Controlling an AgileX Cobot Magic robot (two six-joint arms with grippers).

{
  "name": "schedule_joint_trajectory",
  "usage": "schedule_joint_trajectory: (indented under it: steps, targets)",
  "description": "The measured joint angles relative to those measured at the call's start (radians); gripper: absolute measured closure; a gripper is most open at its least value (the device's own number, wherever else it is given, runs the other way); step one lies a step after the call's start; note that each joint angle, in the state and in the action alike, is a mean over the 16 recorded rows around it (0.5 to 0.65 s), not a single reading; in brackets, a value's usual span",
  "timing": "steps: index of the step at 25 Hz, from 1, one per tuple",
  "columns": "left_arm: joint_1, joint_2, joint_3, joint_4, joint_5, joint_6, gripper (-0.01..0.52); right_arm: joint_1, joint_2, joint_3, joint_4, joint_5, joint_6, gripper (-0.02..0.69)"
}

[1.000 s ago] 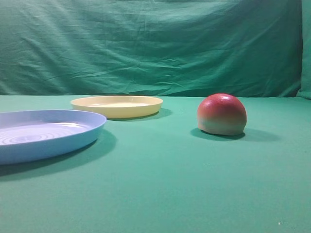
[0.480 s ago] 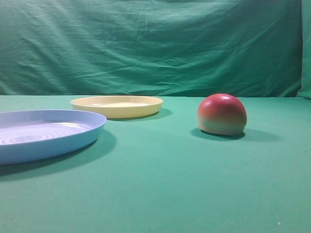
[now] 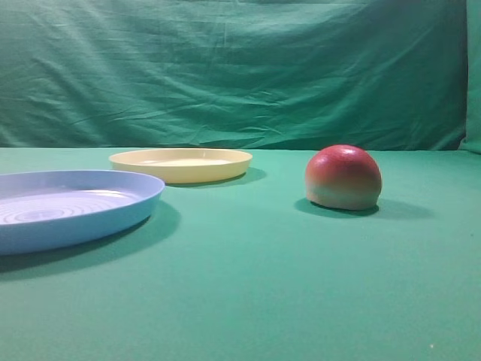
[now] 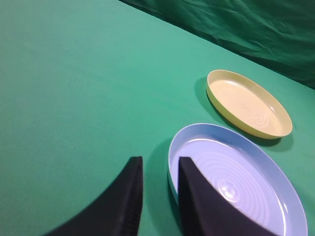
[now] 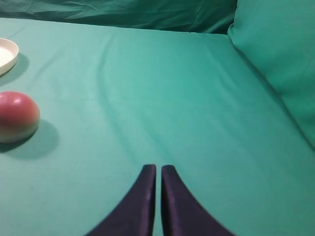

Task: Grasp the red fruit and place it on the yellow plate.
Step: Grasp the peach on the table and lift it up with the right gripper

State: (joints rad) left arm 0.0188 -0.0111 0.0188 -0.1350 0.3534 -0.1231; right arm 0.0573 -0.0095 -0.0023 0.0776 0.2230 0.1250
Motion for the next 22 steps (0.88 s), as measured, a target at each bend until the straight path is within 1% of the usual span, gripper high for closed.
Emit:
schedule_joint_trajectory:
  steps: [3, 6, 11, 16, 22]
  targets:
    - [0.0, 0.0, 0.0, 0.0, 0.0, 0.0, 0.357, 0.0, 0.019, -0.047, 0.049, -0.014, -0.012, 0.665]
    - [0.0, 0.0, 0.0, 0.0, 0.0, 0.0, 0.357, 0.001, 0.063, -0.112, 0.077, 0.007, -0.055, 0.665]
    - [0.0, 0.0, 0.0, 0.0, 0.0, 0.0, 0.357, 0.001, 0.192, -0.242, 0.084, 0.118, -0.162, 0.665]
    - [0.0, 0.0, 0.0, 0.0, 0.0, 0.0, 0.357, 0.001, 0.372, -0.36, 0.09, 0.23, -0.272, 0.665]
    - [0.0, 0.0, 0.0, 0.0, 0.0, 0.0, 0.357, 0.005, 0.594, -0.461, 0.122, 0.29, -0.377, 0.665]
